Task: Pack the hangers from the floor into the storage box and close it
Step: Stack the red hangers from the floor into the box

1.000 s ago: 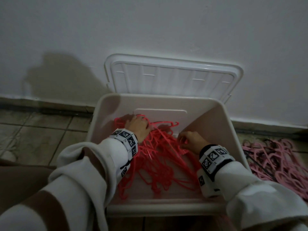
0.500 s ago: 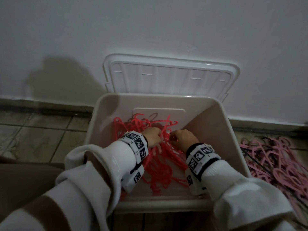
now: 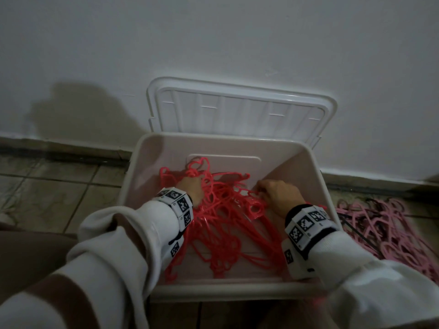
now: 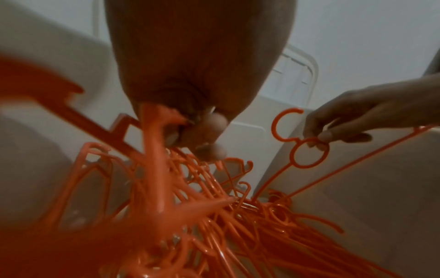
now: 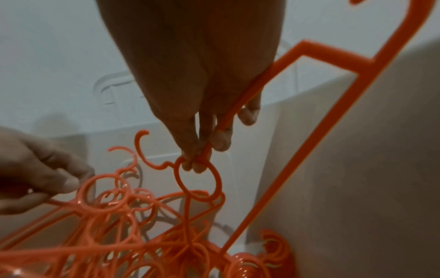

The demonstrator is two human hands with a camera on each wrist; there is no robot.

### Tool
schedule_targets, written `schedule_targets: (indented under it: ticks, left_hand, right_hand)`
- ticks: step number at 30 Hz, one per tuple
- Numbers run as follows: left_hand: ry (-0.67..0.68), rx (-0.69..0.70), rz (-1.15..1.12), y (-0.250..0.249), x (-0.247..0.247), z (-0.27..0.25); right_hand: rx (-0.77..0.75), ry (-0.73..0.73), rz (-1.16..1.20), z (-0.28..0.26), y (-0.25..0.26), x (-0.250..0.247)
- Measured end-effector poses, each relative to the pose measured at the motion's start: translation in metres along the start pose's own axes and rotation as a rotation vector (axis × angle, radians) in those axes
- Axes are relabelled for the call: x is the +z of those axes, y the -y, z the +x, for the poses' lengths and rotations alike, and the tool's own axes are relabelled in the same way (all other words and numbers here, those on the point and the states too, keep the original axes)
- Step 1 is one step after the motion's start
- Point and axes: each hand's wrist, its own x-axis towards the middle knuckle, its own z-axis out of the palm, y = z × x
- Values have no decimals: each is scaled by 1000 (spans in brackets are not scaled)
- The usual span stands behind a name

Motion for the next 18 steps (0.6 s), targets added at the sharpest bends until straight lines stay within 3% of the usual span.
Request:
schedule_targets:
  ticks: [5, 10, 14, 18]
  left_hand:
    - [-113, -111, 74, -6, -5, -1]
    - [-141, -171, 188, -2, -6, -3]
    - [-241, -209, 212, -4, -7, -6]
    - [-369, -99, 280, -9, -7, -3]
  right_hand:
    - [52, -35, 19, -7, -4, -14]
    - [87, -13, 48, -9, -2, -13]
    - [54, -27, -73, -11, 3, -17]
    - [41, -101, -188, -17, 1, -27]
